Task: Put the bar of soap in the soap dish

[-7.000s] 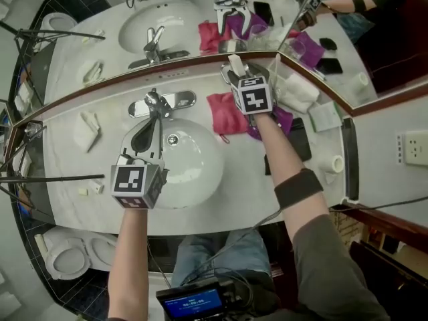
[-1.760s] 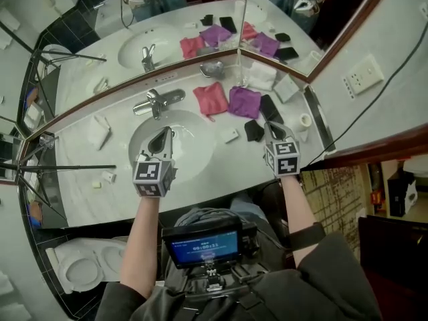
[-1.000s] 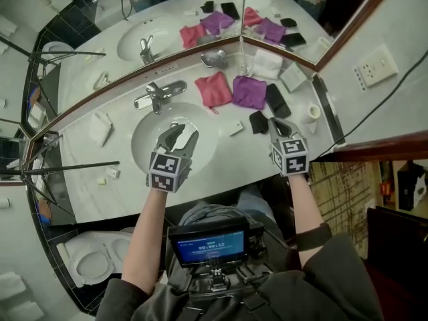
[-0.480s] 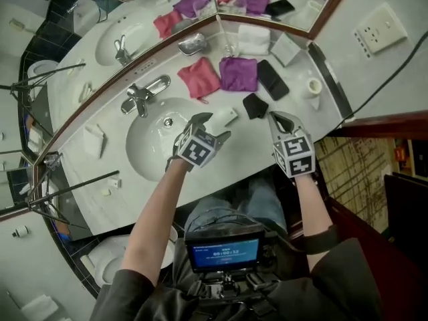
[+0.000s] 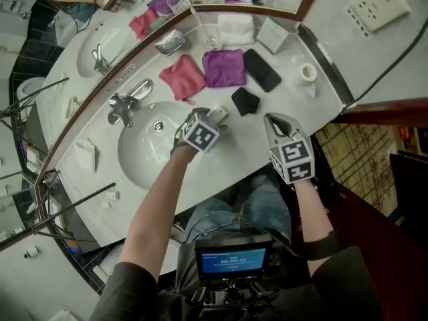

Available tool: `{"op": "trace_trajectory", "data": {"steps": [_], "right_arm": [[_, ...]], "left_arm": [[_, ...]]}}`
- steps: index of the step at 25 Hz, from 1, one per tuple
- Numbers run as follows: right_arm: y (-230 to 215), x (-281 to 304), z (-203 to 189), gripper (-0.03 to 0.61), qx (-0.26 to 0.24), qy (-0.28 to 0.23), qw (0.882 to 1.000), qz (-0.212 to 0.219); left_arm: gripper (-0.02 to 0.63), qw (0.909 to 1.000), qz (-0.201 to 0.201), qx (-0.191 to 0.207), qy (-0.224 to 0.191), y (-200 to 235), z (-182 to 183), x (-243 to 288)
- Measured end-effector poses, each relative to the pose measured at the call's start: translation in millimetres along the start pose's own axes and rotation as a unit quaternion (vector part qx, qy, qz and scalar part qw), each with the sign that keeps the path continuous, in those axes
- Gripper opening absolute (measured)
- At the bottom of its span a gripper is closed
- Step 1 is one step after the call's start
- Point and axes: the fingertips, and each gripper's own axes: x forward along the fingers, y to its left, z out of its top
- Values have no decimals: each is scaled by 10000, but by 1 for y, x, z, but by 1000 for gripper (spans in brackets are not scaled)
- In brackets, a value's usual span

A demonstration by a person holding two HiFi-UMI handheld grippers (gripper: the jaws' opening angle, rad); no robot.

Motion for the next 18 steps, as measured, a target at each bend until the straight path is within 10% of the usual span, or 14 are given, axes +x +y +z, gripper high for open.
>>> {"op": "trace_trajectory", "data": {"steps": [18], "right_arm": [[-11, 0, -15, 17, 166, 62, 9998, -16]], "left_arm": [[190, 9984, 451, -340, 65, 18, 5, 4]]}}
